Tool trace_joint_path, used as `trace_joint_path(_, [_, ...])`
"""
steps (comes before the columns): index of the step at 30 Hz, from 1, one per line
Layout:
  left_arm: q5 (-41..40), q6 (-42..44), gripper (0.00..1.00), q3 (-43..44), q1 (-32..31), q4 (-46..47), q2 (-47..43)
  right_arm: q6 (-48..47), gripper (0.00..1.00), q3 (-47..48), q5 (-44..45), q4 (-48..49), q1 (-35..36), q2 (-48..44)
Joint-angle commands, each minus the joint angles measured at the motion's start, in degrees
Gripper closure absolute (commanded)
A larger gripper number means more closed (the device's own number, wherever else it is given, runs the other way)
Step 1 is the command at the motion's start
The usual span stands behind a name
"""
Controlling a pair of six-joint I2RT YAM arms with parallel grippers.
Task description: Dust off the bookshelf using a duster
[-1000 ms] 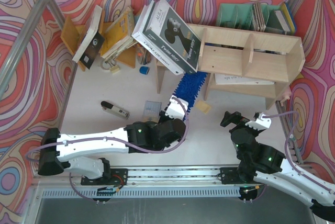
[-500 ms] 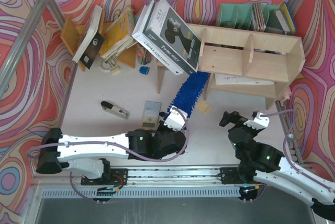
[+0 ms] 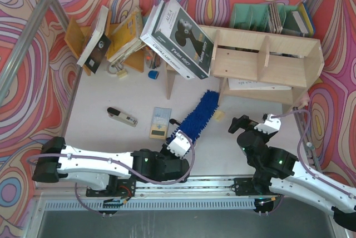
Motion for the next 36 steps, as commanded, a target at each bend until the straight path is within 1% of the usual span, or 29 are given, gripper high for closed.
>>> trace_joint_path(1, [-3.4,-0.64,1.0,1.67,-3.2,1.2,-2.37,1.45,0.01,3.0,-0.52,-2.34,0.21,0.75])
trace_joint_path(6, [-10.82,2.41,1.0,4.73,-7.38,3.41,-4.81,1.01,0.01,5.1,-0.42,-4.31,0.28,0.34])
trace_joint_path(10, [-15.55,3.63,1.0,5.98,-8.23,3.29,-7.13,0.56,0.01,5.98,-0.67,-5.33,0.26,-0.36])
trace_joint_path(12, [-16.46,4.15,1.0,5.64,-8.24,3.77,-8.29,0.63,0.01,6.22,-0.69,-5.73,0.22,-0.66])
trace_joint_path(16, [-16.23,2.77,1.0,4.15,-8.2,3.35,-9.0,2.03,0.01,6.08,-1.1,-7.08,0.28,-1.0])
trace_joint_path(20, [-13.88,-0.77,1.0,1.36,-8.09,1.87,-7.86,3.16,0.01,4.81,-2.16,-7.2,0.24,-0.86])
trace_joint_path(26, [-7.91,-5.6,1.0,-0.33,-7.02,-1.37,-1.87,5.07,0.01,3.86,-3.3,-7.12,0.23,0.55])
trace_joint_path(31, [-5.44,-4.46,1.0,2.55,-6.19,-2.28,4.32,5.9,0.01,3.29,-3.58,-6.76,0.24,1.01])
trace_joint_path(34, [-6.97,-3.46,1.0,5.03,-6.26,-3.34,5.93,5.93,0.01,3.1,-3.63,-6.9,0.24,0.68])
trace_joint_path(36, [-8.45,-2.85,1.0,5.73,-6.27,-3.57,5.23,5.96,0.01,3.23,-3.38,-7.61,0.27,0.3])
